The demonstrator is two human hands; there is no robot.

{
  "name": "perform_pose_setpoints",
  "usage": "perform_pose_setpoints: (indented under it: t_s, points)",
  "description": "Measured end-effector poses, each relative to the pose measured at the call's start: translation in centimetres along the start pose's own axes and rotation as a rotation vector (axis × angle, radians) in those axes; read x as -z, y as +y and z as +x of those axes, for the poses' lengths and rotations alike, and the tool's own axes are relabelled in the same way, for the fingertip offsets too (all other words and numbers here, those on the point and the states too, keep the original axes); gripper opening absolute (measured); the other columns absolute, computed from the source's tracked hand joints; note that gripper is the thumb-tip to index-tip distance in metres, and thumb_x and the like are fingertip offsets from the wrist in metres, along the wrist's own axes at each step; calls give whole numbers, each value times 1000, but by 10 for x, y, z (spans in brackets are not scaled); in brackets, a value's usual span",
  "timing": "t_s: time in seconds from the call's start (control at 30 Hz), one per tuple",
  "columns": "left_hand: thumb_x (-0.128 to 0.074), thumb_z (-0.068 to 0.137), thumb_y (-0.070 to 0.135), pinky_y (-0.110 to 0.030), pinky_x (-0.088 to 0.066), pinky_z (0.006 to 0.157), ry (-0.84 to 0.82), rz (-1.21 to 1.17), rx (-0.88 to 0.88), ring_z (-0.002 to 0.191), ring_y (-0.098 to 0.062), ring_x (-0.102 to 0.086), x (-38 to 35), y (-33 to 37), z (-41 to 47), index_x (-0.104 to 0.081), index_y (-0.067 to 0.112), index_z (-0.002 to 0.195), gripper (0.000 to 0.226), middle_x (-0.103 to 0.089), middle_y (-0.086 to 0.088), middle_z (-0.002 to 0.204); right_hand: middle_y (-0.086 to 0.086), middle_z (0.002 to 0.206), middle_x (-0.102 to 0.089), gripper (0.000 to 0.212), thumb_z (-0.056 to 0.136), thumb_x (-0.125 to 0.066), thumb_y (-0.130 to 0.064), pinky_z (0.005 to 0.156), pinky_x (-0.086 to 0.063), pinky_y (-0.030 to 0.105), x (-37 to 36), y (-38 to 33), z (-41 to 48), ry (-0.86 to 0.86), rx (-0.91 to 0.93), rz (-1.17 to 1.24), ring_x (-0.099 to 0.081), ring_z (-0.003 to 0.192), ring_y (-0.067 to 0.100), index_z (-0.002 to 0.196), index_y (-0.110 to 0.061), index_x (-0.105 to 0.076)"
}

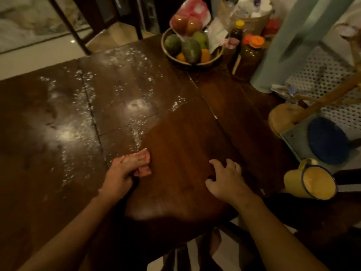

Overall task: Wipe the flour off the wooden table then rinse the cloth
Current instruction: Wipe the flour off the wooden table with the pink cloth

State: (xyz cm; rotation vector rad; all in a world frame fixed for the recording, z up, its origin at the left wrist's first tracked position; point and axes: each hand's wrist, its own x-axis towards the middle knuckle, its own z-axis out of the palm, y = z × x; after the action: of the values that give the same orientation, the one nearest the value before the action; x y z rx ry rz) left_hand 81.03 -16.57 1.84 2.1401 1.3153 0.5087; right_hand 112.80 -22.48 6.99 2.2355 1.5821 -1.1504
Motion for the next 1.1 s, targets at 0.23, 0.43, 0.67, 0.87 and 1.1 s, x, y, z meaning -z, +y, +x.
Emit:
perform_pose_setpoints:
  t_s: [0.23,0.43,0.67,0.87,1.1]
  points:
    - [-49,98,43,-42,-38,111,-512,211,-370,136,0,-39,-26,21,-127,-57,46,122,26,-49,26,141,25,158,29,91,94,-44,-60,116,6,66,-60,-69,31,67,145,-229,26,144,50,156,-29,15]
    - [-55,75,-1,-42,-21,117,-291,13,-21,138,-7,-42,60,-59,-163,-72,38,114,58,-54,26,139,22,165,8,82,91,-32,-57,118,0,66,-127,-123,25,297,294,-257,11,151,42,160,-22,-2]
    - [-50,81,0,-49,-49,97,679,130,857,113,-26,-63,54,-91,-111,-66,30,125,55,-67,1,127,21,164,-11,79,88,-37,-53,120,-8,63,-144,-125,27,459,248,-290,-5,153,37,157,-18,-21]
    - [-45,84,4,-51,-26,118,-149,158,9,139,-13,-40,13,-34,-118,-59,34,132,58,-52,12,144,19,162,-21,78,83,-41,-50,118,-16,64,-149,-128,29,548,217,-259,-15,152,37,153,-18,-30]
    - [-61,88,0,-44,-28,115,374,120,513,135,-6,-42,81,-130,-113,-52,32,140,62,-53,9,143,17,164,-17,76,85,-35,-52,119,-12,62,-147,-129,30,569,201,-232,-9,153,33,154,-20,-27]
